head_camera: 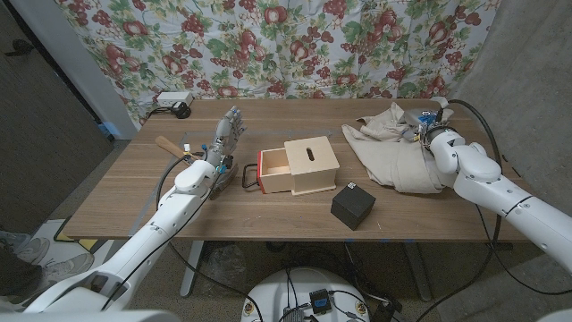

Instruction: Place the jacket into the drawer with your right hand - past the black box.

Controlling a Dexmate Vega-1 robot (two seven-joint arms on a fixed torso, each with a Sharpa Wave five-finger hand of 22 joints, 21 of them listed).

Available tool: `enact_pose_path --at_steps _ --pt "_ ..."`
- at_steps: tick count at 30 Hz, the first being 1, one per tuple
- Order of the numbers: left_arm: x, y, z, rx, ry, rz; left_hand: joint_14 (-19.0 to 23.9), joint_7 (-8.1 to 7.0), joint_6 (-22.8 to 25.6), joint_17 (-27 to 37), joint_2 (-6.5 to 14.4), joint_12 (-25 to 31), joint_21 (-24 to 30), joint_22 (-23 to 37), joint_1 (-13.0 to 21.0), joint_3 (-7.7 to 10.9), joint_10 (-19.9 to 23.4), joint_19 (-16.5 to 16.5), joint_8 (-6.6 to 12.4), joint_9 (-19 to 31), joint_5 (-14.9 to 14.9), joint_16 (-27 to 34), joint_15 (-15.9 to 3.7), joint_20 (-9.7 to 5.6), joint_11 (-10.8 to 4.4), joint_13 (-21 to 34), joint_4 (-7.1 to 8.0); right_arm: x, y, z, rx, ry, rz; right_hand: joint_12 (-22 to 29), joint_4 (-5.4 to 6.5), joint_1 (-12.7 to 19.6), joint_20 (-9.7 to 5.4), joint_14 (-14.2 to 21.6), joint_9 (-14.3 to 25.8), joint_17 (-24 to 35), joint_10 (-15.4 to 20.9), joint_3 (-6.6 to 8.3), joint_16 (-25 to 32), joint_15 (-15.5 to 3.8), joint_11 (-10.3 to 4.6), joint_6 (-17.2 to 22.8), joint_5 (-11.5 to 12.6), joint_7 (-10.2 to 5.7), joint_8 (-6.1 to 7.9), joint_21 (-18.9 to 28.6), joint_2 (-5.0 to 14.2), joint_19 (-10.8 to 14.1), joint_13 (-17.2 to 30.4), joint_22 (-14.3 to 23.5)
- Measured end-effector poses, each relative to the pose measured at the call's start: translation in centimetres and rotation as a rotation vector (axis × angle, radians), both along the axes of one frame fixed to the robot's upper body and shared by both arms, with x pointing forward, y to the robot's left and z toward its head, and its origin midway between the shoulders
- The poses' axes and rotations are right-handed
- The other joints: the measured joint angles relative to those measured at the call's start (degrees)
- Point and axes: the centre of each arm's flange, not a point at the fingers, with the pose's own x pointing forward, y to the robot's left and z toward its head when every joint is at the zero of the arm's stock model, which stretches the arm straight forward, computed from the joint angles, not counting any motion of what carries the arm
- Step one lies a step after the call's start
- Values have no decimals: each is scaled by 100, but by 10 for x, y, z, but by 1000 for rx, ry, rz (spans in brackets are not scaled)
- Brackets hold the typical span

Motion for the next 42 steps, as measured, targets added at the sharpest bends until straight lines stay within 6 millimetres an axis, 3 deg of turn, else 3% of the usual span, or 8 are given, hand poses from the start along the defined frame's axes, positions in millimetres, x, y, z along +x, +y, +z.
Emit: enact_pose_path --at_steps 42 --pt "-8 -2 -1 -6 -19 -18 0 0 0 0 0 0 2 0 0 -1 0 0 0 0 0 0 0 0 0 0 -1 -45 10 40 -32 -128 21 -29 8 69 30 102 161 98 123 -72 -200 2 3 165 42 61 -54 233 -69 -31 -7 -44"
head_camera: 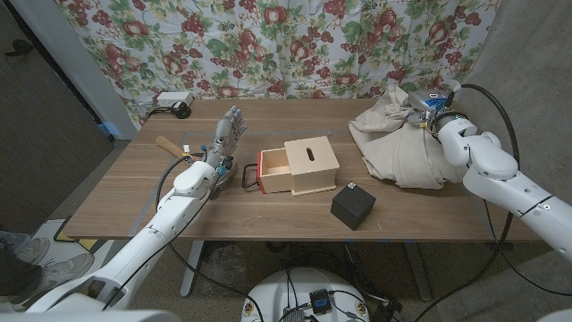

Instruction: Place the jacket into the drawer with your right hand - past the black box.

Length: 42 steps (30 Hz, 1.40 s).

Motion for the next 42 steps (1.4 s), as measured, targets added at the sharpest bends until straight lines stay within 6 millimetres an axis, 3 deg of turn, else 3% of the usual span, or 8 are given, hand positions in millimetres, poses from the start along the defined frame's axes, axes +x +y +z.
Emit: enact_pose_path --at_steps 42 --pt "-3 7 5 -10 -20 -2 0 0 0 0 0 0 -21 0 0 24 0 0 0 0 0 0 0 0 0 0 -24 -29 18 42 -50 -96 28 -66 -1 30 23 50 34 125 59 -47 -132 29 -6 113 23 10 -67 211 -30 -23 52 -81"
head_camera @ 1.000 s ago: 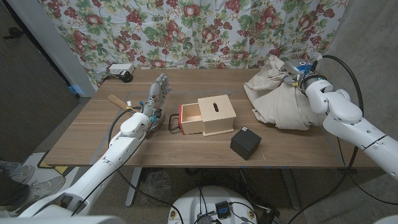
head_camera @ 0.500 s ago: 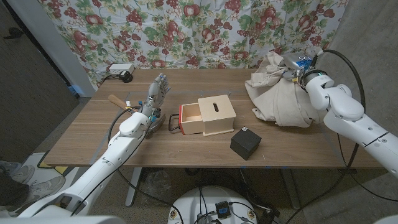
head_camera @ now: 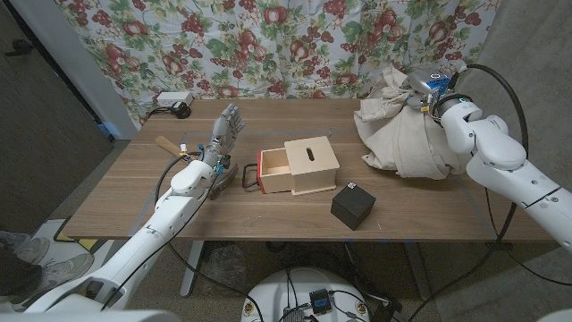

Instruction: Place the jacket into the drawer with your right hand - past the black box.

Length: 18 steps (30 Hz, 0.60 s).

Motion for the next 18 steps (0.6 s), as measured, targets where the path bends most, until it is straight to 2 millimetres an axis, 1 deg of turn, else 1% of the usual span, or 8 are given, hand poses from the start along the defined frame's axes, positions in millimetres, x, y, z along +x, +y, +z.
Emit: enact_pose_path --at_steps 3,5,18 --pt "0 0 0 -1 -1 0 0 0 0 0 0 0 0 0 0 0 0 0 0 0 0 0 0 0 0 0 0 -3 2 3 -3 -8 4 0 0 0 0 0 3 4 0 0 0 0 0 1 0 2 0 22 0 0 0 -4" --pt "0 1 1 -1 -2 0 0 0 0 0 0 0 0 0 0 0 0 0 0 0 0 0 0 0 0 0 0 -4 3 4 -4 -12 5 -1 23 0 9 0 5 4 -1 -23 0 0 0 3 0 4 -1 22 0 -9 -1 -23" --pt "-2 2 1 -3 -5 0 0 0 0 0 0 0 -23 0 0 0 0 0 0 0 0 0 0 0 0 0 0 -15 8 16 -9 -47 16 -27 23 0 18 32 43 57 25 -24 -39 32 27 8 22 10 -20 65 0 -18 36 -51"
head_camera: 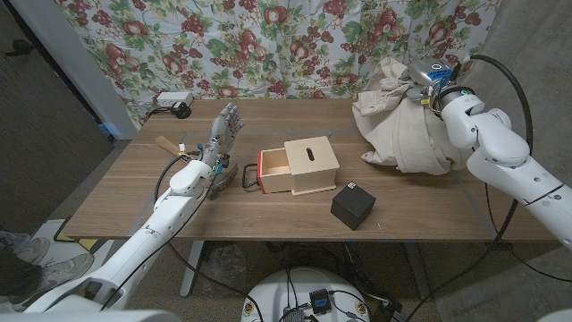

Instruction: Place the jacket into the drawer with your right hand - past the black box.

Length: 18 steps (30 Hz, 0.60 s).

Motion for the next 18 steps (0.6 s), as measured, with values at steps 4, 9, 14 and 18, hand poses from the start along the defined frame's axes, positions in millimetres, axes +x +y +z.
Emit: enact_pose_path --at_steps 4,9,14,18 --pt "-1 0 0 -1 -2 -1 0 0 0 0 0 0 0 0 0 0 0 0 0 0 0 0 0 0 0 0 0 -4 2 3 -4 -9 4 -17 0 0 0 0 2 18 12 0 0 0 -12 0 0 0 0 44 0 0 0 -1" --pt "-2 -1 0 -2 -4 -3 0 0 0 0 0 0 0 0 0 0 0 0 0 0 0 0 0 0 0 0 0 -8 4 6 -7 -18 9 -18 23 16 0 0 3 24 21 -24 0 0 -21 1 0 1 -1 48 -15 0 0 -29" --pt "-3 -1 0 -2 -5 -4 0 0 0 0 0 0 0 0 0 0 0 0 0 0 0 0 0 0 0 0 0 -12 6 8 -12 -25 14 -18 23 16 -1 -1 4 51 21 -24 -10 -1 -22 30 0 31 -32 89 -16 0 0 -30" --pt "-3 -2 -1 -2 -5 -5 0 0 0 0 0 0 0 0 0 0 0 0 0 0 0 0 0 0 0 0 0 -16 10 11 -19 -37 22 -33 23 16 -1 -1 4 63 21 -24 -45 -1 -22 33 0 34 -34 89 -15 1 7 -53"
